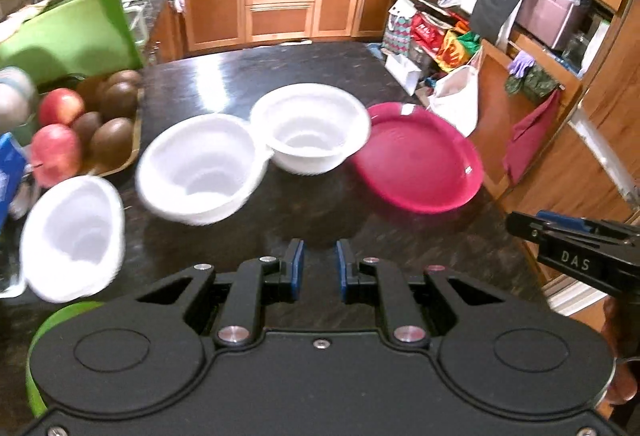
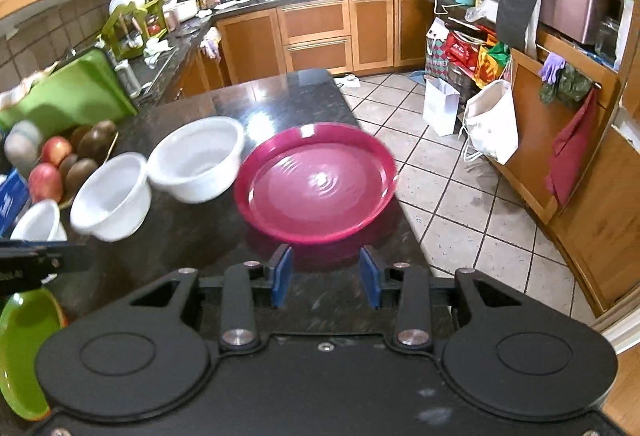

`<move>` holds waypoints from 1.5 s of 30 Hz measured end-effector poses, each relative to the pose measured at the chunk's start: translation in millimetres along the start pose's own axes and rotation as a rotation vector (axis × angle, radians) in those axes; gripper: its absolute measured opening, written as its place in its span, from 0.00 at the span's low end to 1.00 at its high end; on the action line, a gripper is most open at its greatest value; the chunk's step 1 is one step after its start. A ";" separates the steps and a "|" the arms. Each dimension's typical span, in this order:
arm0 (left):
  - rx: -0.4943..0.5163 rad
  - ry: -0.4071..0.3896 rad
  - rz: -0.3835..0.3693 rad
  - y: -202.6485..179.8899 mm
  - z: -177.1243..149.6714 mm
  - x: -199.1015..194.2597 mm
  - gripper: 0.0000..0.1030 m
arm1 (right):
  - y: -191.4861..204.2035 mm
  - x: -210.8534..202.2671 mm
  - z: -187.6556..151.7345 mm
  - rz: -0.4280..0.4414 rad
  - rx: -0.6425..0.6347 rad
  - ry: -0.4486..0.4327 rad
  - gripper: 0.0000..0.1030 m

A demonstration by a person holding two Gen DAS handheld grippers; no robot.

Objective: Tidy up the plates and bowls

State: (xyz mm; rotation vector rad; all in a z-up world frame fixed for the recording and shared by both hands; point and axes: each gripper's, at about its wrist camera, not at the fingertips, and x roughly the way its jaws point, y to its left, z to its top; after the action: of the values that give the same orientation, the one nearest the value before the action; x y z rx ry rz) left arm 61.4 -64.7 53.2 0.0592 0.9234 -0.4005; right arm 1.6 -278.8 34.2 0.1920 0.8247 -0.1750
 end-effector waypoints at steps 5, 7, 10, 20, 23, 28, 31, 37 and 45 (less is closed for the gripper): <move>-0.006 -0.018 0.014 -21.9 19.8 22.0 0.22 | -20.5 18.9 23.1 -0.030 -0.026 -0.011 0.38; -0.016 -0.017 0.014 -28.1 27.4 31.9 0.22 | -29.4 27.9 29.5 -0.031 -0.029 0.002 0.38; -0.033 0.003 0.019 -33.2 35.4 46.0 0.22 | -36.5 46.6 41.8 -0.018 -0.027 0.025 0.35; -0.089 0.057 0.051 -46.2 40.7 92.9 0.22 | -47.2 111.9 74.8 -0.013 -0.085 0.080 0.27; -0.071 0.060 0.073 -49.2 41.2 103.8 0.22 | -48.4 130.0 80.5 -0.014 -0.099 0.087 0.27; -0.090 0.084 0.062 -47.2 38.1 116.1 0.21 | -50.2 155.1 83.2 -0.012 -0.103 0.115 0.26; -0.105 0.077 0.038 -44.6 37.1 116.3 0.21 | -50.3 164.9 85.1 -0.005 -0.105 0.124 0.26; -0.135 0.095 0.011 -39.6 38.8 123.0 0.21 | -50.6 177.7 86.9 0.003 -0.116 0.139 0.26; -0.147 0.118 -0.008 -37.0 40.3 133.2 0.21 | -52.2 184.5 87.7 0.025 -0.120 0.154 0.26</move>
State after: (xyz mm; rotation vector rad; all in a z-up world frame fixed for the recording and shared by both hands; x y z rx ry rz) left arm 150.1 -149.2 -22.5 -0.0558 1.0671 -0.3387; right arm 174.8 -364.8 -49.8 0.1036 0.9829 -0.0871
